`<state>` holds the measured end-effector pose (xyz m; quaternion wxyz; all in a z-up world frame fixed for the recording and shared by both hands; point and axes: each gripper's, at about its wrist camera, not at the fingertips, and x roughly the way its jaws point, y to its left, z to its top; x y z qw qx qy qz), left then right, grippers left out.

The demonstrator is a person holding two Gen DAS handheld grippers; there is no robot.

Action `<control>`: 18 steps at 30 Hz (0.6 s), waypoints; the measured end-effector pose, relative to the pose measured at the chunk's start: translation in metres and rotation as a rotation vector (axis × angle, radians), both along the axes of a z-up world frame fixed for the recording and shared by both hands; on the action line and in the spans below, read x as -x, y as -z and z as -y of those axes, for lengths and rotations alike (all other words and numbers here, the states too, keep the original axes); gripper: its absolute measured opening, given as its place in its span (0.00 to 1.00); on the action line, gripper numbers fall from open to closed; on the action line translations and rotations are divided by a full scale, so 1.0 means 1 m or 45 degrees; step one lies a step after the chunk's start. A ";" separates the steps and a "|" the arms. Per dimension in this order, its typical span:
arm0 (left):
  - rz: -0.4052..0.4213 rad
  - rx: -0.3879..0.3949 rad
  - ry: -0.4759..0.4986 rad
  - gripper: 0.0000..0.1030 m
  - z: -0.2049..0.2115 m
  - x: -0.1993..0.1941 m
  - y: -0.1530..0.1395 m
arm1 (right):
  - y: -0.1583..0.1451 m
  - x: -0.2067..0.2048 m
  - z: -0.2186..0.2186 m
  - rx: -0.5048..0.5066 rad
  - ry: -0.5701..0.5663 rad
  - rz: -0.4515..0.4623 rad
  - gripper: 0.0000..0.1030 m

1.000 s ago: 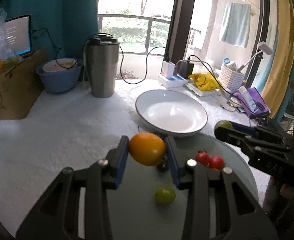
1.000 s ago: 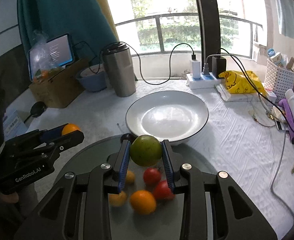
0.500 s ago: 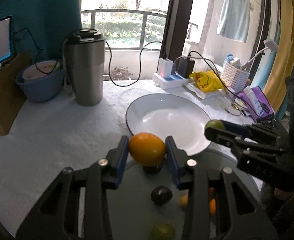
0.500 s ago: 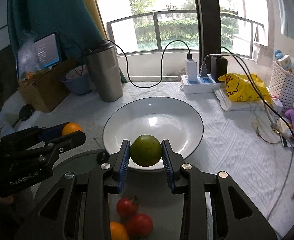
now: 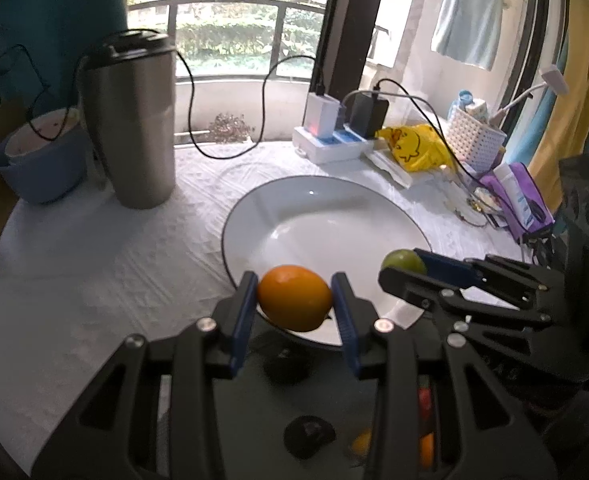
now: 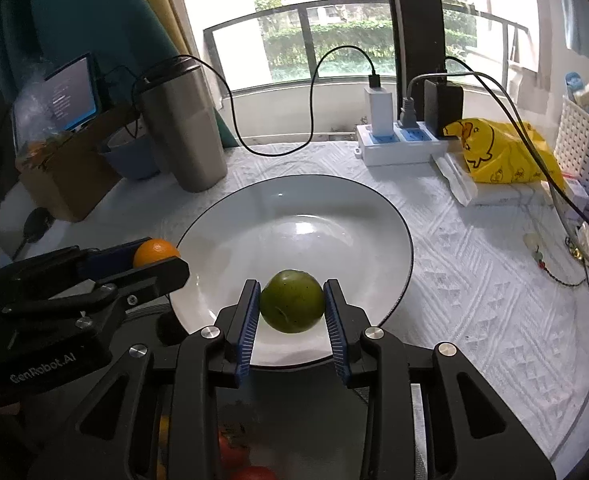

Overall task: Organize fruits
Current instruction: 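Carry the orange in the left gripper and lime in the right gripper over the white bowl, then open the left gripper dropping the orange while the right gripper releases the lime into the bowl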

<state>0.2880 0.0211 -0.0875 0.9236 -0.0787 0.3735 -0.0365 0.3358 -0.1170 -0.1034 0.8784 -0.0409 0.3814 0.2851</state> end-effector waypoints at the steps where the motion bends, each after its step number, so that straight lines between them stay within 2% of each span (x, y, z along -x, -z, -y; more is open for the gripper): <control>1: -0.011 0.009 0.004 0.38 0.000 -0.002 0.001 | 0.000 0.000 0.001 -0.001 0.001 -0.002 0.33; 4: -0.012 0.024 0.015 0.38 0.002 -0.003 0.000 | -0.002 -0.001 0.003 -0.006 0.008 -0.002 0.36; 6: 0.004 0.036 0.024 0.41 0.003 -0.003 -0.002 | -0.005 0.000 0.004 -0.011 0.014 0.003 0.46; 7: 0.011 0.042 0.019 0.43 0.002 -0.002 -0.004 | -0.006 0.001 0.006 -0.015 0.018 0.007 0.47; 18: 0.048 0.052 -0.020 0.44 -0.002 0.019 -0.021 | -0.020 0.019 0.017 -0.013 0.068 0.045 0.47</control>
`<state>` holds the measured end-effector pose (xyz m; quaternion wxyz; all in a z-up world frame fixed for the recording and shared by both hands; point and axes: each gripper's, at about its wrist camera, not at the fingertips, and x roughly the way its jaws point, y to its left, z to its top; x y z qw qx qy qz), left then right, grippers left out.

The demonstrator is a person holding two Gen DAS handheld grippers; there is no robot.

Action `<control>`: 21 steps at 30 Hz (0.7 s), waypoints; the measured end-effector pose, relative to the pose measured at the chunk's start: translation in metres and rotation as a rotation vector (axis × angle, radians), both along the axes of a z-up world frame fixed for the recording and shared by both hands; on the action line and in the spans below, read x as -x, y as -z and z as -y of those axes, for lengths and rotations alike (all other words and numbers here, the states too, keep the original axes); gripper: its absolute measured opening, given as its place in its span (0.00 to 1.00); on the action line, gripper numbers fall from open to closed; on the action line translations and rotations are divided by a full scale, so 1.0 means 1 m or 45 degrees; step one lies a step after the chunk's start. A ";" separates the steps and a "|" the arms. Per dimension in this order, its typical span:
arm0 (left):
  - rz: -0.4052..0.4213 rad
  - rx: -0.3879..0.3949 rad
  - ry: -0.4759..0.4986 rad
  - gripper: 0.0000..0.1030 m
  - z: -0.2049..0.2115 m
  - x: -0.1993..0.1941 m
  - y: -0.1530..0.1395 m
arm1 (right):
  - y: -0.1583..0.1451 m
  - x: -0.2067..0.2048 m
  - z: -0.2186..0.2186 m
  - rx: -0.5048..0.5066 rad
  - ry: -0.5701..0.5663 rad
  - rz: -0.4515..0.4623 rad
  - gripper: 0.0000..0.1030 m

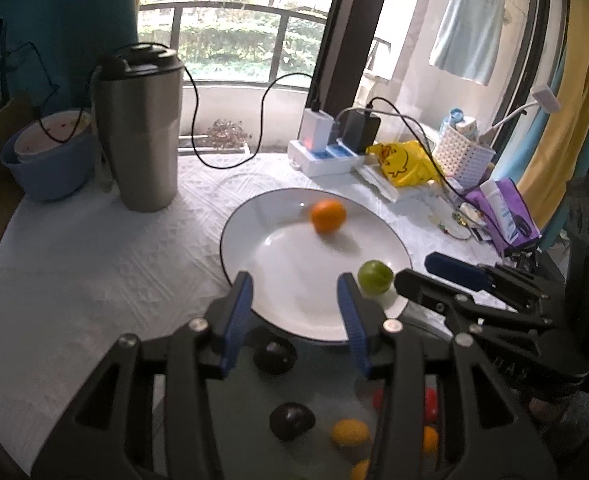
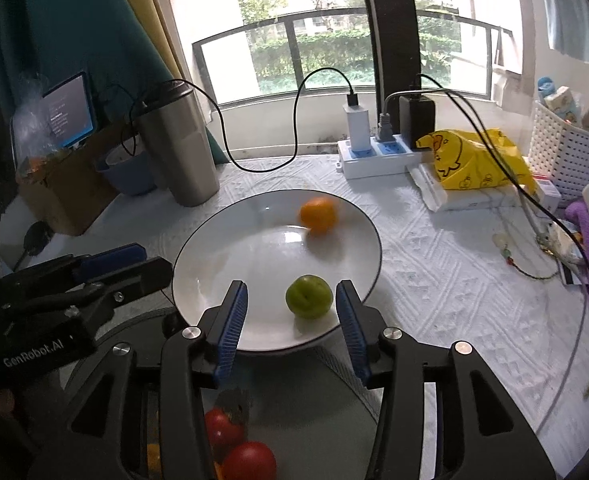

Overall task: Organize fruits
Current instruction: 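Open the left gripper dropping the orange while the right gripper releases the lime into the bowl, then move both open grippers back over the fruit tray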

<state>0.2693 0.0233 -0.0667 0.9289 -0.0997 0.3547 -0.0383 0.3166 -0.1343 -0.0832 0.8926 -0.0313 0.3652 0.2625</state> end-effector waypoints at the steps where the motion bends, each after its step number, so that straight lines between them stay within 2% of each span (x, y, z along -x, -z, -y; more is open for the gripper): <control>1: 0.006 0.001 0.000 0.44 0.000 0.004 -0.002 | -0.001 0.003 0.001 0.001 0.004 0.002 0.47; 12: 0.046 0.008 0.011 0.44 0.007 0.039 -0.015 | -0.013 0.040 0.008 0.010 0.011 0.025 0.47; 21: 0.024 -0.003 0.015 0.44 0.012 0.063 -0.010 | -0.006 0.068 0.014 0.010 0.014 0.001 0.47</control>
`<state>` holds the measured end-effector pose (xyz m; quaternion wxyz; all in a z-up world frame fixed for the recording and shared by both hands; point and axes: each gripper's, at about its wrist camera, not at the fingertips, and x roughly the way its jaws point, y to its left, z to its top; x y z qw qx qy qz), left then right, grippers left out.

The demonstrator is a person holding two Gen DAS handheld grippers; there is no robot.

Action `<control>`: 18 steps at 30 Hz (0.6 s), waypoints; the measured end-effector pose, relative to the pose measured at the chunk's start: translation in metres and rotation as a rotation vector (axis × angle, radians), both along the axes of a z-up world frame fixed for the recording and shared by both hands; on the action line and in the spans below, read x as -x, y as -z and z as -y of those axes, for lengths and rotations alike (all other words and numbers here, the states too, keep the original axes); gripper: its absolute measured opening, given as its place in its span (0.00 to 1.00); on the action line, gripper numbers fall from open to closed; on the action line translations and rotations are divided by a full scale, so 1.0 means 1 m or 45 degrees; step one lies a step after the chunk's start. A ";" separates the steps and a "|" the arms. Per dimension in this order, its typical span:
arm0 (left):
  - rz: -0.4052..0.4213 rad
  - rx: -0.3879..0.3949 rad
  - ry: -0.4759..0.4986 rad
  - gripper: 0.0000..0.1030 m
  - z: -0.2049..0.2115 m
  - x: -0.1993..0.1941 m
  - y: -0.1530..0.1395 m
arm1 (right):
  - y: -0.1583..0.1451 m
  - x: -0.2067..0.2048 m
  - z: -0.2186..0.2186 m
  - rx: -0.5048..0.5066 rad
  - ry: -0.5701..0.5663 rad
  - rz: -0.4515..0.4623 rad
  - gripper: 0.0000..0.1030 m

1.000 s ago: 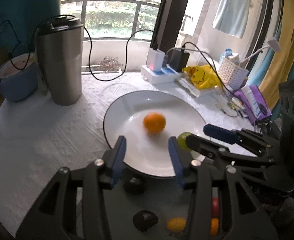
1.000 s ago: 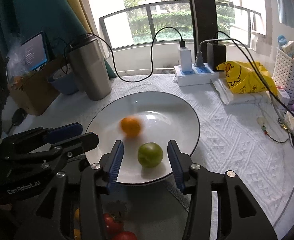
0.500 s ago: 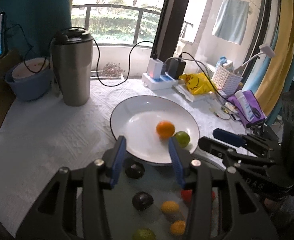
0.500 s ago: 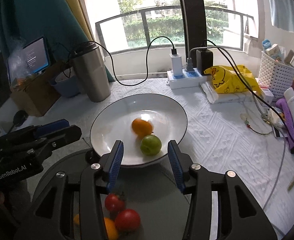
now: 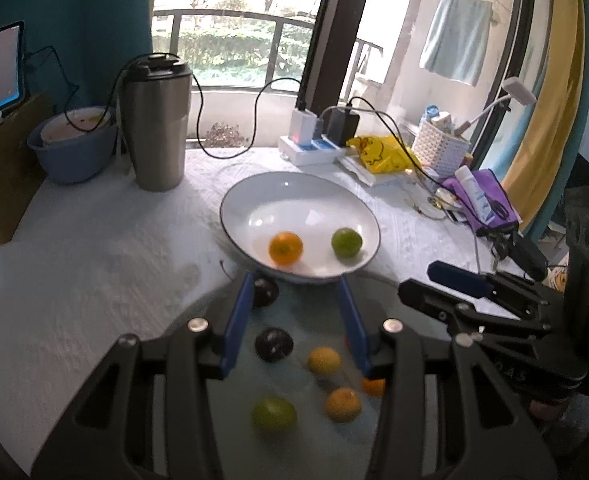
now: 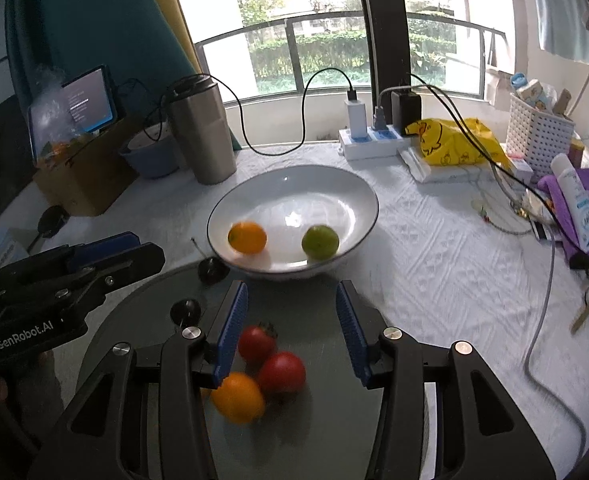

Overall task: Organize fruits
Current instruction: 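Move both open grippers back over the fruit tray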

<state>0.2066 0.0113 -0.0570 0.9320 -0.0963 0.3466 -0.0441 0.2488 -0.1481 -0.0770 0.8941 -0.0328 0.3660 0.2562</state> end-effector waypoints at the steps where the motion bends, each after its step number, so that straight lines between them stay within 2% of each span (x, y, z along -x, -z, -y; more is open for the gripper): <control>1: -0.004 -0.001 0.001 0.44 0.001 0.002 0.001 | 0.001 0.002 0.001 0.000 0.000 -0.005 0.47; 18: -0.056 -0.009 0.027 0.44 0.013 0.039 0.020 | 0.017 0.037 0.012 -0.012 0.007 -0.040 0.47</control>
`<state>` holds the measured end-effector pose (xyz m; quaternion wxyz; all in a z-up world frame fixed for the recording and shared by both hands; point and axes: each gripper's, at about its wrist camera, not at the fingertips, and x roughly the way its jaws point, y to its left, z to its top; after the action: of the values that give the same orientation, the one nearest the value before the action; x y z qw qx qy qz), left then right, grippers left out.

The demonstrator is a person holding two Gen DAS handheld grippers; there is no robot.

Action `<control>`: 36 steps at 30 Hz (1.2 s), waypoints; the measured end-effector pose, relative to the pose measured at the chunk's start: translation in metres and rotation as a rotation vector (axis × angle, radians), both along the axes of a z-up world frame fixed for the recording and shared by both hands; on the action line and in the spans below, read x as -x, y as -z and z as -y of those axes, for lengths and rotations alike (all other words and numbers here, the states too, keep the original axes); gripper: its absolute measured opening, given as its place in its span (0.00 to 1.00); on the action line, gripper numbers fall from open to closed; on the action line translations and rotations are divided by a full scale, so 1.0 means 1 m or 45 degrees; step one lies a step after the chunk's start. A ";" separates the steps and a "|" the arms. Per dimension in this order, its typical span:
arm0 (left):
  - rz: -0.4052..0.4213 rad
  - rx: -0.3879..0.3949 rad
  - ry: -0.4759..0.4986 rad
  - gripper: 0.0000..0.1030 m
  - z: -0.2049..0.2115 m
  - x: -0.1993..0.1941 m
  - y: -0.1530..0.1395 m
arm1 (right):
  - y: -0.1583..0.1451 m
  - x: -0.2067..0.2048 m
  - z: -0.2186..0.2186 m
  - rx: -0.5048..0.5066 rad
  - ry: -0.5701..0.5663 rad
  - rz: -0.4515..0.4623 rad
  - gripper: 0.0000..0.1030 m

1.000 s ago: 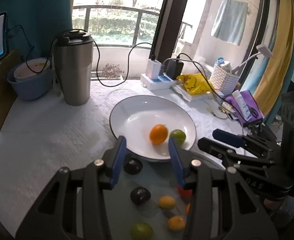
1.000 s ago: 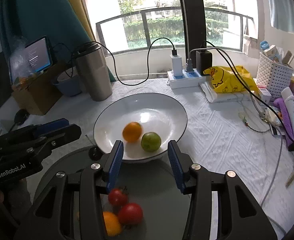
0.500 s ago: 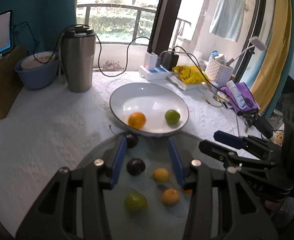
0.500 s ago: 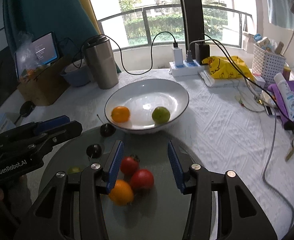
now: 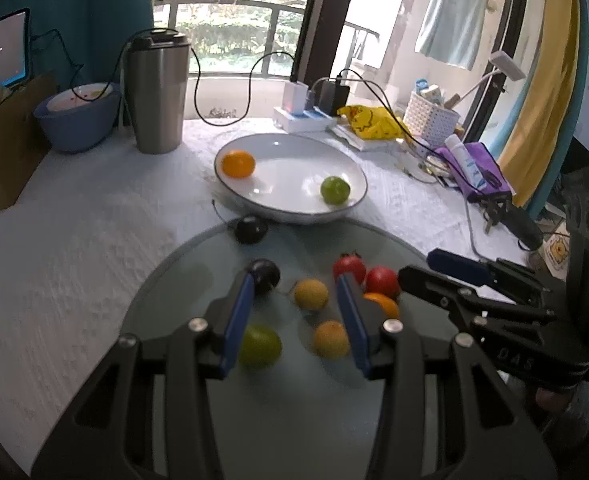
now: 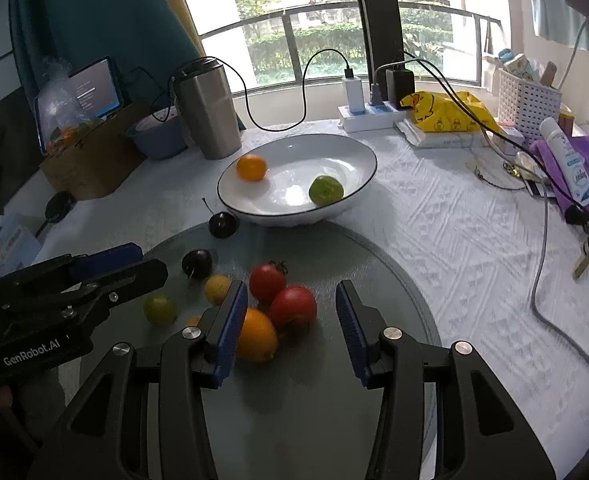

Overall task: Organize fruits
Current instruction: 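Move both open grippers back over the fruit tray, then grasp a green lime with the left gripper while the right gripper grasps an orange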

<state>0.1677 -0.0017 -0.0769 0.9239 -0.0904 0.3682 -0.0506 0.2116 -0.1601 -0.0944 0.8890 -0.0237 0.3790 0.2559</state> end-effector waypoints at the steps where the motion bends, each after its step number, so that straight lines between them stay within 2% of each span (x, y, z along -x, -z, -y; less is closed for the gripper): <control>1: -0.002 -0.001 0.001 0.44 0.001 0.001 0.001 | 0.002 0.002 0.001 -0.003 -0.001 -0.003 0.47; 12: -0.026 -0.004 -0.011 0.44 0.003 0.019 0.014 | 0.018 0.020 -0.001 -0.019 -0.040 -0.039 0.47; 21: -0.079 -0.018 -0.062 0.44 -0.008 0.014 0.028 | 0.029 0.018 -0.012 -0.008 -0.070 -0.079 0.47; 30: -0.122 -0.059 -0.050 0.44 -0.007 0.006 0.038 | 0.036 0.009 -0.021 0.014 -0.080 -0.112 0.47; 34: -0.135 -0.071 -0.042 0.43 -0.006 0.004 0.042 | 0.036 0.008 -0.023 0.016 -0.095 -0.113 0.42; 36: -0.137 -0.074 -0.029 0.40 -0.004 0.005 0.043 | 0.037 0.009 -0.025 0.017 -0.114 -0.111 0.36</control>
<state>0.1631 0.0021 -0.1195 0.9056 -0.0702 0.4176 -0.0243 0.2025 -0.1354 -0.1311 0.8592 -0.0353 0.4174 0.2937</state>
